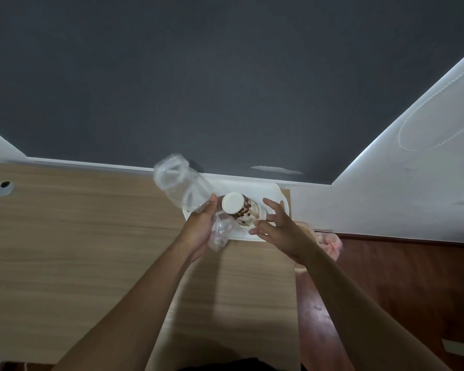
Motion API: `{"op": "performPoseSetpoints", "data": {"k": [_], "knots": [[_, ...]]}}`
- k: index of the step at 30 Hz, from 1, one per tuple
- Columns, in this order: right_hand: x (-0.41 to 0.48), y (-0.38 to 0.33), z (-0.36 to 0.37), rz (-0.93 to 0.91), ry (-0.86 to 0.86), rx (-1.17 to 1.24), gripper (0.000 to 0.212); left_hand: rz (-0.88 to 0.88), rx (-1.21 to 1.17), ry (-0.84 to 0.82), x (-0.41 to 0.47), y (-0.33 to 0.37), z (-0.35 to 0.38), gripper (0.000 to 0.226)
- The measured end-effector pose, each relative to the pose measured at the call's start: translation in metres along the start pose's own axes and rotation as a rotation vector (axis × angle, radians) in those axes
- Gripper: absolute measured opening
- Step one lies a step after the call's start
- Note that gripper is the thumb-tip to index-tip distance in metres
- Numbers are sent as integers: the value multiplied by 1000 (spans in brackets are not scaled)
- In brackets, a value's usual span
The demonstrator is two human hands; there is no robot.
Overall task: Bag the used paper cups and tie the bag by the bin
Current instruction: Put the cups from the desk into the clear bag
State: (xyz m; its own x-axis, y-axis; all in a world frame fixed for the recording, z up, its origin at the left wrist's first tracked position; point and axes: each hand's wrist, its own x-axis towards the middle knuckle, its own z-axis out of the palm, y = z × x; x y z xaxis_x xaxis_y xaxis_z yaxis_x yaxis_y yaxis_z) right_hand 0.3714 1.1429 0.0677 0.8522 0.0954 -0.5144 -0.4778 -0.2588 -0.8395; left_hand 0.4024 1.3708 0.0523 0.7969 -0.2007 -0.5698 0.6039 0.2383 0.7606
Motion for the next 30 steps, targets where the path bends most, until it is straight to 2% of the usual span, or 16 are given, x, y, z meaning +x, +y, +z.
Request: {"op": "performPoseSetpoints", "data": {"k": [2, 5, 7, 10, 17, 20, 24, 30], "knots": [[3, 2, 1, -52, 10, -217, 89, 13, 54, -19, -2, 0, 8, 48], [16, 16, 3, -209, 178, -351, 100, 23, 82, -69, -4, 4, 23, 47], [26, 27, 3, -200, 275, -303, 97, 36, 145, -106, -5, 5, 26, 46], [36, 34, 1, -148, 329, -288, 87, 53, 254, -104, -5, 6, 23, 45], [52, 49, 0, -5, 308, -258, 77, 95, 616, -98, -3, -3, -6, 40], [68, 70, -5, 4, 296, -233, 76, 94, 688, -109, 0, -10, -17, 38], [55, 42, 1, -16, 282, -239, 72, 92, 705, -67, 2, -17, -25, 35], [49, 30, 10, 30, 214, -195, 58, 64, 769, -21, 2, -25, -35, 48]]}}
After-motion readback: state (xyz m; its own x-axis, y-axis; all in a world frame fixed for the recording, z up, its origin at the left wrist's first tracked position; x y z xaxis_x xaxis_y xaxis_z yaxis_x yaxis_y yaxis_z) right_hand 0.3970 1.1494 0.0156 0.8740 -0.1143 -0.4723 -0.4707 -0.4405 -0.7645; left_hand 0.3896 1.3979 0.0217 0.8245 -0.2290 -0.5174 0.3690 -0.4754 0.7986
